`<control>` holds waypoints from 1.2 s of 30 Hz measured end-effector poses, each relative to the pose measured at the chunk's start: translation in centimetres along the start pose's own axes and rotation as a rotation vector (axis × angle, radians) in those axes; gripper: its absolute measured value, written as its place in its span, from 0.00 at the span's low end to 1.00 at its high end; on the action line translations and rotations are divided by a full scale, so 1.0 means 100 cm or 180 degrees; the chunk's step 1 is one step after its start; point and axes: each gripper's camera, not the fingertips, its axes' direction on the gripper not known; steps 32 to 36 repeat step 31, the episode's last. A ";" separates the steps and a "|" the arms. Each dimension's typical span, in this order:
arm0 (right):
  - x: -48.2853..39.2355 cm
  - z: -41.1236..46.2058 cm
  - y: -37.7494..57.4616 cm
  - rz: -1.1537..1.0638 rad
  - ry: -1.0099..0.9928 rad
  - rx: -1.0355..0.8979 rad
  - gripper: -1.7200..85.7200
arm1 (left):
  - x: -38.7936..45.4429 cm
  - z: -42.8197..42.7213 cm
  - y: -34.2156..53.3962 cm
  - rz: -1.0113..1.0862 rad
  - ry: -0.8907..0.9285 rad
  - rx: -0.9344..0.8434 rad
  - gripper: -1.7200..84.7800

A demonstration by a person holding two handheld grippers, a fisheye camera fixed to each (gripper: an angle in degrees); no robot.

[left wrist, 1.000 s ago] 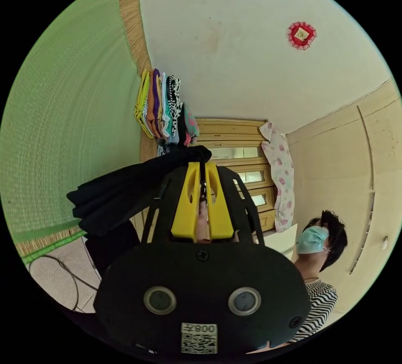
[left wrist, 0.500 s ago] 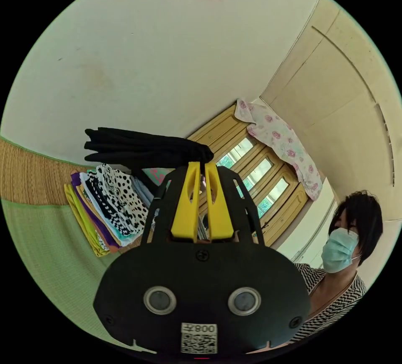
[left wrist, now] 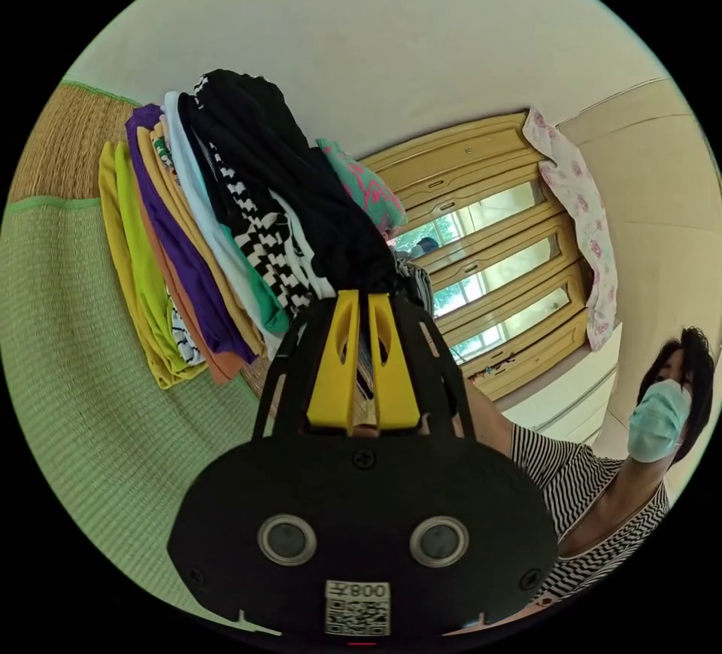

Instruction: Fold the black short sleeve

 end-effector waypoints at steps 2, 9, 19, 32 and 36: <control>-0.009 0.006 0.002 -0.0071 0.0094 -0.0068 0.03 | -0.007 0.006 -0.001 0.0037 -0.0119 -0.0012 0.06; -0.042 -0.003 0.042 -0.0241 0.0295 0.0323 0.02 | -0.022 -0.007 -0.001 0.0139 -0.0311 0.0117 0.07; -0.197 0.098 0.081 -0.1531 0.1249 0.0333 0.02 | -0.052 0.021 -0.096 0.0329 -0.0971 0.0218 0.04; -0.179 0.208 0.093 -0.1813 0.1965 0.0169 0.02 | -0.119 0.047 -0.136 0.0138 -0.1377 0.0035 0.02; -0.179 0.208 0.093 -0.1813 0.1965 0.0169 0.02 | -0.119 0.047 -0.136 0.0138 -0.1377 0.0035 0.02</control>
